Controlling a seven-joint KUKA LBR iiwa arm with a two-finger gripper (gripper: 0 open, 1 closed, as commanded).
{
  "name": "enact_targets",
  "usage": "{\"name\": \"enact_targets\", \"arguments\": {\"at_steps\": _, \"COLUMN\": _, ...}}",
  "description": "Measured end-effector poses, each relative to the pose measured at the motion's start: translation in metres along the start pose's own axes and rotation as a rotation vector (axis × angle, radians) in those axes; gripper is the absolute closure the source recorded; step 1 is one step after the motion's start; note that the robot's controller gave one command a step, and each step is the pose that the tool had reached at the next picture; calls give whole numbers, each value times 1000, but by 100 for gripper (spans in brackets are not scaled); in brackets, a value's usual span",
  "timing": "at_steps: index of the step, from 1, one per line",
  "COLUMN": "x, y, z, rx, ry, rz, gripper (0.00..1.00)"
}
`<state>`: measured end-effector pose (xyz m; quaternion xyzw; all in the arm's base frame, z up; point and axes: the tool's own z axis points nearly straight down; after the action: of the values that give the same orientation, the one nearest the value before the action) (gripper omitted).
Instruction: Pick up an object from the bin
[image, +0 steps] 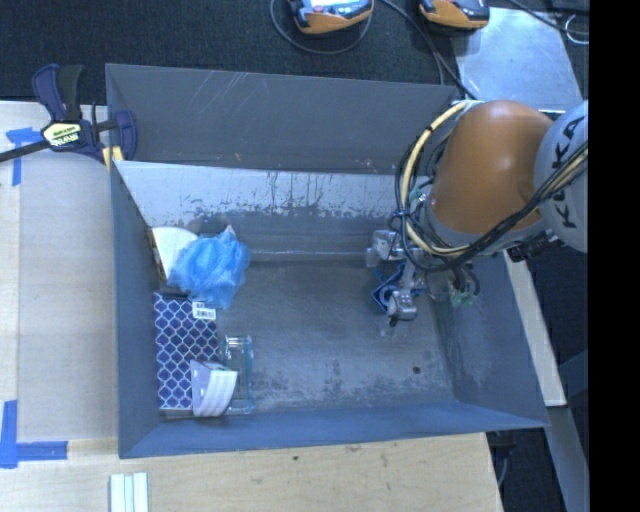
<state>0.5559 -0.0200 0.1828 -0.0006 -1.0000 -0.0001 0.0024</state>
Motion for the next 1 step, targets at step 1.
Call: {"name": "enact_targets", "arguments": {"at_steps": 1, "x": -2, "y": 0, "z": -5, "rx": 0, "ry": -9, "rz": -1, "gripper": 0}}
